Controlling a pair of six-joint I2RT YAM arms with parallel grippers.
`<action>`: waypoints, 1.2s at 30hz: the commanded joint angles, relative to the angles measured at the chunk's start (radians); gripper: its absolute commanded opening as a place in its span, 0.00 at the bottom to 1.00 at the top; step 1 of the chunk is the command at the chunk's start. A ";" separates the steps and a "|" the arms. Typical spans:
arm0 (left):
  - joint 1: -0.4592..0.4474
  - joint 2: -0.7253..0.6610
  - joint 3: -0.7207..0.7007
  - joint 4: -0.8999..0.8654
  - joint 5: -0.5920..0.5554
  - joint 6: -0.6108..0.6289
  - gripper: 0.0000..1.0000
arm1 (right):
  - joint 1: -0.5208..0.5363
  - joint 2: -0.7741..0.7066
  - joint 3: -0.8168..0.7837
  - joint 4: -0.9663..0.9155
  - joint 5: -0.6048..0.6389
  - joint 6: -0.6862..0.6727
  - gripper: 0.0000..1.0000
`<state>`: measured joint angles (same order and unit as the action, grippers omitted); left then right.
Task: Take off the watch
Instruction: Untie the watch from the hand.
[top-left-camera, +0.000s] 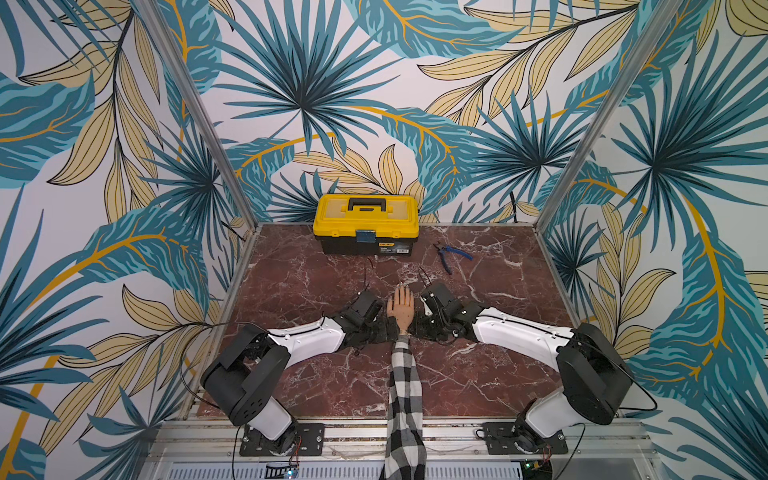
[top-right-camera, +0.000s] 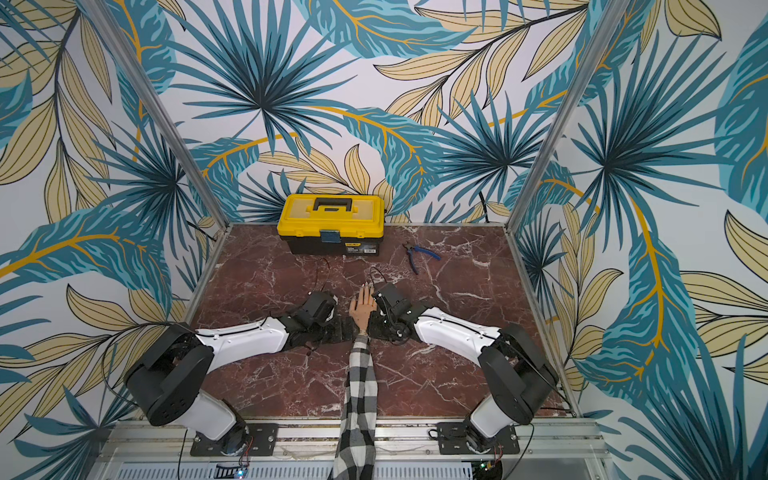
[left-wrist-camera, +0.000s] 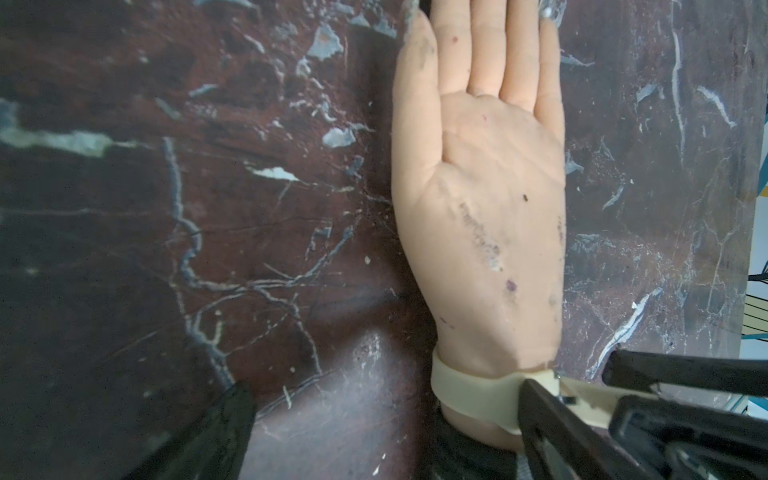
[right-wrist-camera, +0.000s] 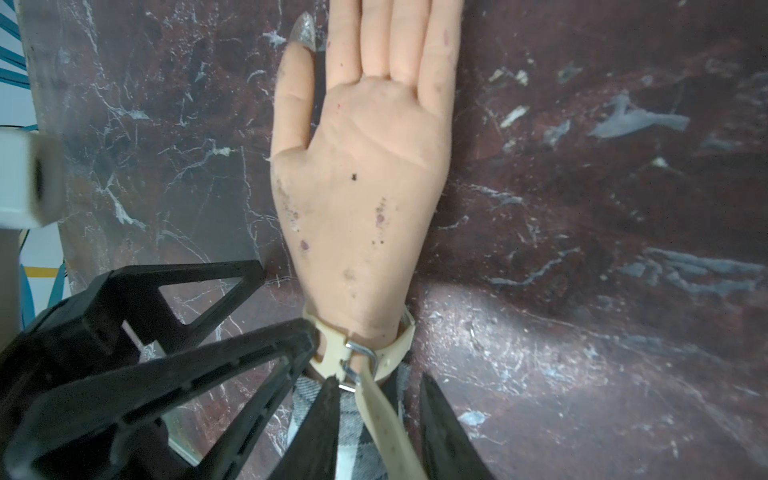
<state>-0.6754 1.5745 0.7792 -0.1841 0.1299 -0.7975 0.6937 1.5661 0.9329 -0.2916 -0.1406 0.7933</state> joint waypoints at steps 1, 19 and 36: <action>-0.007 0.050 -0.020 -0.140 -0.021 0.001 1.00 | 0.001 0.003 -0.010 0.010 -0.012 0.007 0.28; -0.009 0.065 -0.028 -0.137 -0.032 -0.003 1.00 | 0.001 0.036 -0.023 -0.036 0.026 -0.023 0.00; -0.009 0.103 -0.073 -0.068 -0.020 -0.043 0.97 | -0.003 0.128 0.002 -0.033 0.004 -0.052 0.00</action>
<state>-0.6876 1.5986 0.7738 -0.1272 0.1234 -0.8150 0.6914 1.6764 0.9421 -0.3042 -0.1200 0.7544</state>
